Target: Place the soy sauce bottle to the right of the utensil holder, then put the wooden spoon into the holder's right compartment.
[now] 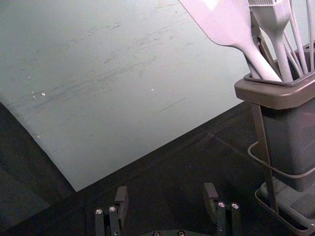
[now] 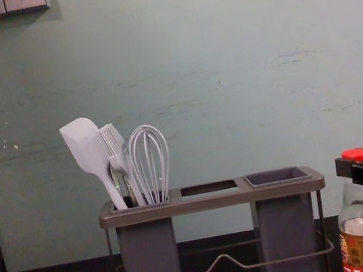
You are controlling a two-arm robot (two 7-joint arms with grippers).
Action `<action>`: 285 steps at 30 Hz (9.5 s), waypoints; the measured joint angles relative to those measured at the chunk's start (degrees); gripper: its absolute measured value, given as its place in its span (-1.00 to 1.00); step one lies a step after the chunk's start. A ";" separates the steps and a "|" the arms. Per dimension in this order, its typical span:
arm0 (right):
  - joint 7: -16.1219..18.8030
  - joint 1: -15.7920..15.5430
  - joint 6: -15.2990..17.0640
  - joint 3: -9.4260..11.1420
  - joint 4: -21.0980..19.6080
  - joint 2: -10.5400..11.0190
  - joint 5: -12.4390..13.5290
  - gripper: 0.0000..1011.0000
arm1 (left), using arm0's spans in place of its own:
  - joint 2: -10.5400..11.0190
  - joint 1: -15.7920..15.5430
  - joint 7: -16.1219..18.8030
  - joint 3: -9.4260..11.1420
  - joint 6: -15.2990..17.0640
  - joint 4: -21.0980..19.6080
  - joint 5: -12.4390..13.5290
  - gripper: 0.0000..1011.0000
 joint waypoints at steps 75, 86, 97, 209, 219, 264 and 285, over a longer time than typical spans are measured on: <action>-0.48 -16.21 -3.65 -4.62 -14.79 -0.87 -4.12 0.99 | 0.00 0.00 0.00 0.00 0.00 0.00 0.00 0.99; -0.53 -16.21 -3.58 -4.57 -14.81 -0.83 -4.12 0.99 | 0.00 0.00 0.00 0.00 0.00 0.00 0.00 0.99; -2.43 -16.53 -0.47 -5.09 -16.24 -0.69 -5.48 0.99 | 0.00 0.00 0.00 0.00 0.00 0.00 0.00 0.99; -5.74 3.03 64.69 -14.98 -16.49 -9.15 -18.47 0.99 | 0.00 0.00 0.00 0.00 0.00 0.00 0.00 0.99; -4.97 2.90 64.64 -14.52 -16.61 -9.39 -19.65 0.99 | 0.00 0.00 0.00 0.00 0.00 0.00 0.00 0.99; -0.77 4.65 64.12 -14.72 -12.34 -11.84 -25.22 0.99 | 0.00 0.00 0.00 0.00 0.00 0.00 0.00 0.99; 0.61 4.11 64.24 -14.10 -12.73 -12.36 -27.98 0.67 | 0.00 0.00 0.00 0.00 0.00 0.00 0.00 0.99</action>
